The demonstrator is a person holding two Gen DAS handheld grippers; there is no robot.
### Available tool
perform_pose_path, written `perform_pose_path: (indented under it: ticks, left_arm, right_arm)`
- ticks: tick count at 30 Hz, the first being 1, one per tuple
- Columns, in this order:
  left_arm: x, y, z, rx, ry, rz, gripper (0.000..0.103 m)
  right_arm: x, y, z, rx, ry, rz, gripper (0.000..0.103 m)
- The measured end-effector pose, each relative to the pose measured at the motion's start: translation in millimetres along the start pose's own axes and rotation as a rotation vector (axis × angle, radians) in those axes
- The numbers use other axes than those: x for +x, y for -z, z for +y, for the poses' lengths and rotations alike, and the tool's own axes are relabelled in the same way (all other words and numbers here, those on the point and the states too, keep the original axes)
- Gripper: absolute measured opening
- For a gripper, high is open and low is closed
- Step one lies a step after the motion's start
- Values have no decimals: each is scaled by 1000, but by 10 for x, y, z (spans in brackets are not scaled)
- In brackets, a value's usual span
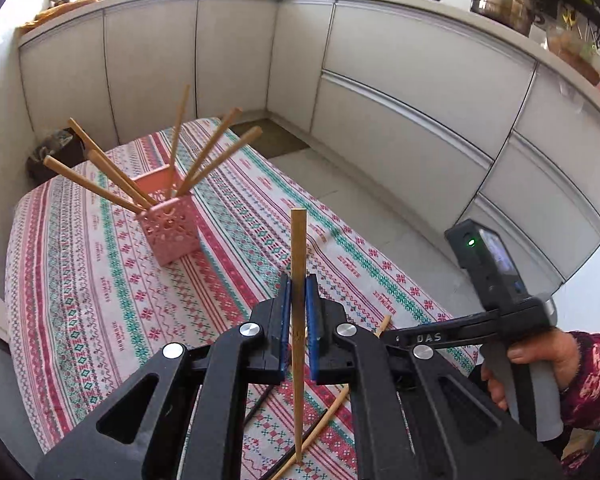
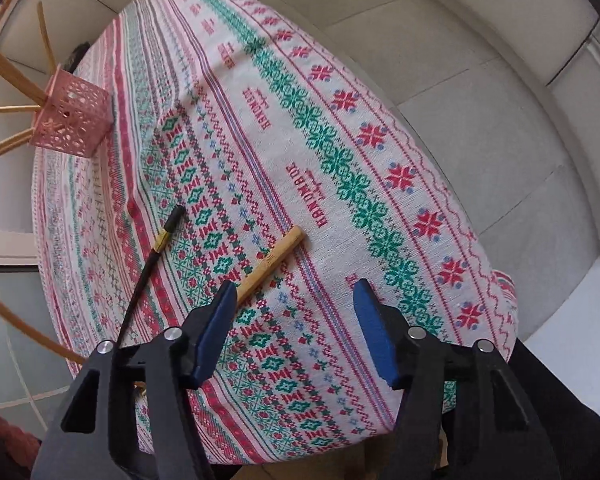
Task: Organize utensils
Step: 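Grasp a wooden chopstick with the left tool while the right tool grasps another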
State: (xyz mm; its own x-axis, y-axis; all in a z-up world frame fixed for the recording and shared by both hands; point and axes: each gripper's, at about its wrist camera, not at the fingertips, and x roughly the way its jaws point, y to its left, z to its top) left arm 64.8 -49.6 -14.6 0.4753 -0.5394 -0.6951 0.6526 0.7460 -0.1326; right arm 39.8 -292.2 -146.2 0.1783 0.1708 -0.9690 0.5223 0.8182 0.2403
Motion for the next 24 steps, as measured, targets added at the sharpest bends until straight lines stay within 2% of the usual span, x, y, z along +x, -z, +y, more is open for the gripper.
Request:
perform_pose_path:
  ticks: [6,9,11,13,16,20,24]
  left_arm:
    - [-407,-61,135,-16,7,-100,6]
    - [-573,-84,207,-32,-2,-147,6]
    - [-692,-97,242,-43,-5,-186,6]
    - [-786,-98,266,-41,-17,-225,6]
    - [-859,-94,254,-37,-39,-244,6]
    - [-860,-88,255,-40,-66,-241,6]
    - [-871,-96,244,-44,-87,-247,6]
  right_arm:
    - [145,-63,357,9,155,4,55]
    - [176,-14,510,-9,235,-29,42]
    - [175,28,589,-18,251,-73,27]
    - [166,69,612,-12,215,-112,18]
    - [189,88,673,7,109,-131,9]
    - [142,95,795,-8,34,-181,8]
    - [-89,118,867,-31,-30,-260,8]
